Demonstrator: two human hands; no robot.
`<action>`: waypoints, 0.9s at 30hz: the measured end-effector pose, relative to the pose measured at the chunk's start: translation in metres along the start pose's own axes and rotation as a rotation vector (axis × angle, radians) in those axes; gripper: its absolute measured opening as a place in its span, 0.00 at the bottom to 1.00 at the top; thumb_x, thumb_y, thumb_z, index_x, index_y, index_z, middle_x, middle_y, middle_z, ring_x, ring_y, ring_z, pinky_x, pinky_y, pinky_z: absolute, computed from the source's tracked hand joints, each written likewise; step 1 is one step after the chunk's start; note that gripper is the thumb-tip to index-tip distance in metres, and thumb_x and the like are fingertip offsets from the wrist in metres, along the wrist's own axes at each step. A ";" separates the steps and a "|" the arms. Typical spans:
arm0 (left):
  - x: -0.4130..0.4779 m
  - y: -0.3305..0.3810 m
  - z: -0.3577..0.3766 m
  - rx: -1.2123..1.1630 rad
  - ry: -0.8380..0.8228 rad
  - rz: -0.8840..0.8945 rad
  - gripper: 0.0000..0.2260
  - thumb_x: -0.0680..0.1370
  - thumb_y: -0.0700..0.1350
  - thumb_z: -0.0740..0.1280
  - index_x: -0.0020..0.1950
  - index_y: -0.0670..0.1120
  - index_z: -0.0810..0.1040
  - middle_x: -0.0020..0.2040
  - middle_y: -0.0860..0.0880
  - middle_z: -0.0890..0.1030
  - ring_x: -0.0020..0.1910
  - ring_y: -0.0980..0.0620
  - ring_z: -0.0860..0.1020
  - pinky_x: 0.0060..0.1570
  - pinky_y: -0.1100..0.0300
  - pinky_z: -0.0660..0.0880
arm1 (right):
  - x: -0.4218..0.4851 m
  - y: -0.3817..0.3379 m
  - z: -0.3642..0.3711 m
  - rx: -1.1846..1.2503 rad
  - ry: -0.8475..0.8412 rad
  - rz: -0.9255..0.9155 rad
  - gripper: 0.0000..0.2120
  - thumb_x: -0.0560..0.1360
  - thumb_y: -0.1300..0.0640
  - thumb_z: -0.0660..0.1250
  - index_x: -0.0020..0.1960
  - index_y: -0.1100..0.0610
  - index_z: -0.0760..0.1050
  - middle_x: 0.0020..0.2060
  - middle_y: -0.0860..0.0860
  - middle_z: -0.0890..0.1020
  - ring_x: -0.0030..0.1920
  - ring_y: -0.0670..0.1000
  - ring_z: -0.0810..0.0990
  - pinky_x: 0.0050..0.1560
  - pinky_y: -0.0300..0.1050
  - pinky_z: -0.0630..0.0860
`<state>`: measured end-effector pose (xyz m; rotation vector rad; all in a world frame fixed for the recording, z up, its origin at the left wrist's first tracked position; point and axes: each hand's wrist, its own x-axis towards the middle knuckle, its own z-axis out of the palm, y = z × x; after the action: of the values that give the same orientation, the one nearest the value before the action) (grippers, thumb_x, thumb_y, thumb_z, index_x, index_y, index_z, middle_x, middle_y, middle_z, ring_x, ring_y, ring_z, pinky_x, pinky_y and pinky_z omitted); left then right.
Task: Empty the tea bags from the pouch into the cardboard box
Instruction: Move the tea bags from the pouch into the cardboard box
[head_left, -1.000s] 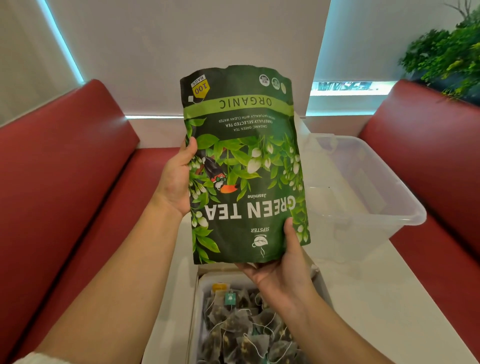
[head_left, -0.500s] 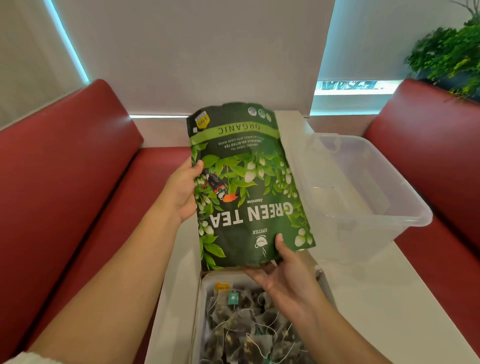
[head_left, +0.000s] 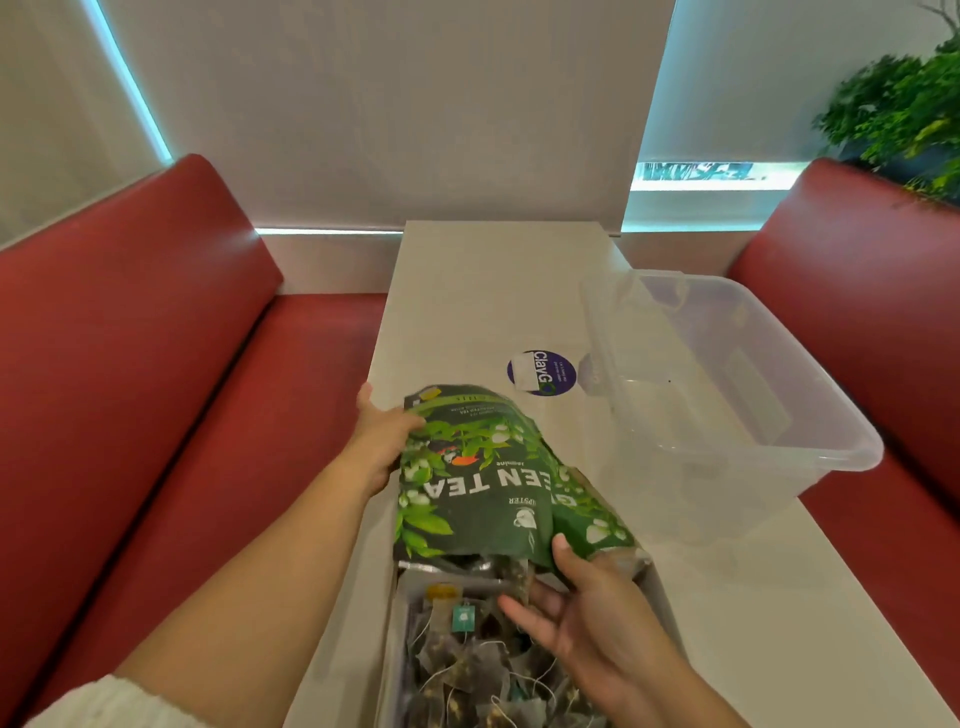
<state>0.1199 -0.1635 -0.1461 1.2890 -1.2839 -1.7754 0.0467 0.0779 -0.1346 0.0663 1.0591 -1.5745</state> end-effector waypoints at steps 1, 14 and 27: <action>0.003 -0.004 0.001 0.081 -0.029 0.008 0.42 0.75 0.35 0.67 0.77 0.51 0.41 0.62 0.43 0.74 0.51 0.46 0.77 0.44 0.53 0.76 | 0.000 0.000 -0.001 -0.017 0.007 0.000 0.08 0.81 0.59 0.59 0.58 0.55 0.72 0.47 0.57 0.86 0.41 0.57 0.85 0.37 0.54 0.83; 0.031 -0.026 0.011 0.189 -0.202 -0.095 0.26 0.75 0.38 0.69 0.72 0.49 0.68 0.62 0.42 0.78 0.45 0.47 0.81 0.37 0.58 0.80 | 0.001 -0.001 0.001 -0.001 0.035 0.050 0.10 0.79 0.59 0.62 0.60 0.56 0.74 0.45 0.58 0.86 0.39 0.59 0.85 0.33 0.55 0.82; -0.010 0.018 0.015 0.206 0.016 0.570 0.22 0.78 0.39 0.66 0.71 0.49 0.69 0.68 0.54 0.71 0.66 0.58 0.70 0.62 0.67 0.68 | -0.014 0.001 0.021 0.338 -0.039 0.040 0.13 0.77 0.56 0.64 0.61 0.57 0.74 0.52 0.60 0.84 0.55 0.64 0.81 0.43 0.66 0.80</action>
<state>0.1082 -0.1560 -0.1244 0.9053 -1.6561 -1.2543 0.0620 0.0748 -0.1151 0.2830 0.7486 -1.6979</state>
